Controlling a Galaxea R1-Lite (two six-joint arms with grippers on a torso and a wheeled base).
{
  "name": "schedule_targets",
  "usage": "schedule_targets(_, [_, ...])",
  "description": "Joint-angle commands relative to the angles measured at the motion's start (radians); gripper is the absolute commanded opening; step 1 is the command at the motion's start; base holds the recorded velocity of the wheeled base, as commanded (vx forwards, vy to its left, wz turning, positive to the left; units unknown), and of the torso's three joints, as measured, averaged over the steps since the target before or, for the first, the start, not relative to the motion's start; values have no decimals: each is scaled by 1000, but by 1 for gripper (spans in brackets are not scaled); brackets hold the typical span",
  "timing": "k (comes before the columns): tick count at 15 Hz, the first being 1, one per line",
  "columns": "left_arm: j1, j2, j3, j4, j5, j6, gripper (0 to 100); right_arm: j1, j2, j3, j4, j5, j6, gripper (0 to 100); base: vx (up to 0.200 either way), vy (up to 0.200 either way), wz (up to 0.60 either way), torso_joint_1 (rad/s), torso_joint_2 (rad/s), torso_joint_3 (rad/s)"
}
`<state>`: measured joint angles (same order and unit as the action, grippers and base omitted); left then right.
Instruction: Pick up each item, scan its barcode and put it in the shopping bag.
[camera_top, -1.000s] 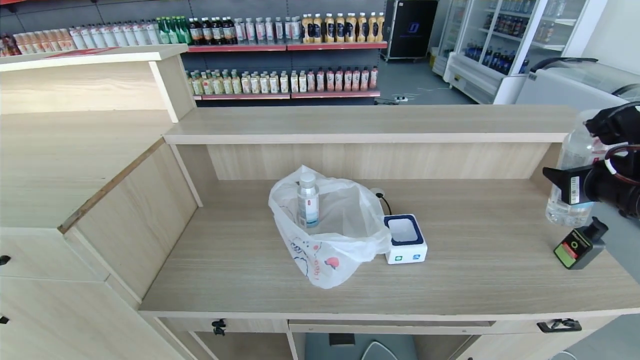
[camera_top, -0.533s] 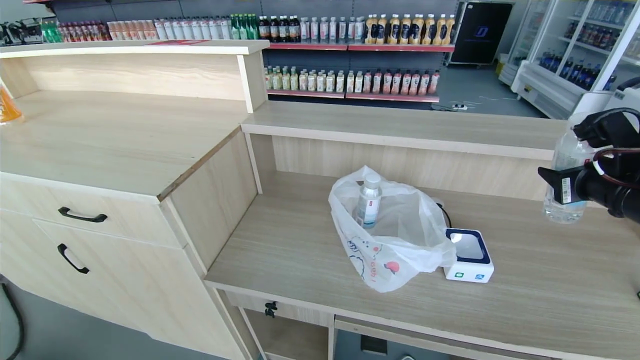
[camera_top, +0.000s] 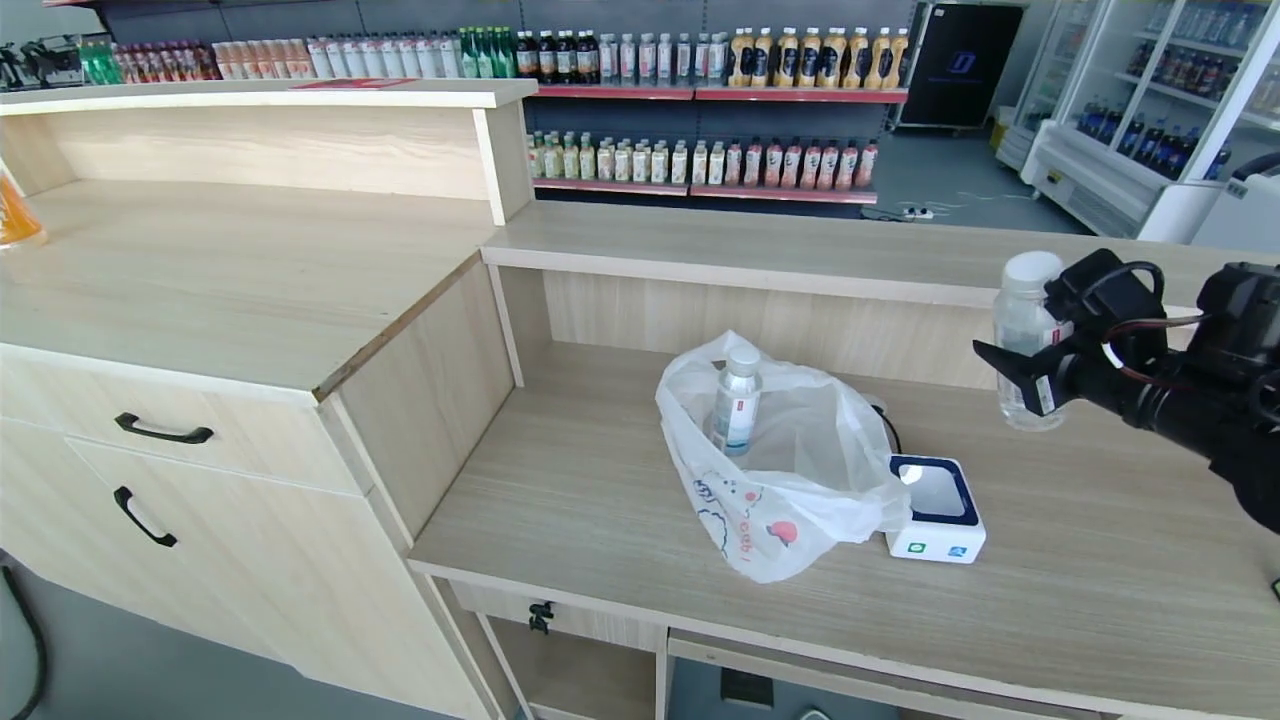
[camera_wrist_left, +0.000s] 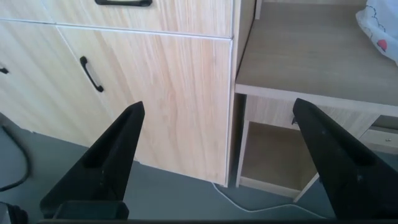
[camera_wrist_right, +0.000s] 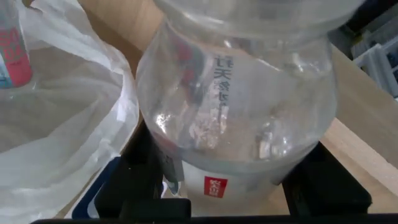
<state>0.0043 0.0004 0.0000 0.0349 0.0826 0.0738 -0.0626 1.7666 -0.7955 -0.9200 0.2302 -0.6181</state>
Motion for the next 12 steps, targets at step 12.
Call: schedule_targets(12, [0, 0, 0, 0, 0, 0, 100, 9, 252, -56, -230, 270, -77, 0, 0, 0, 0, 0, 0, 0])
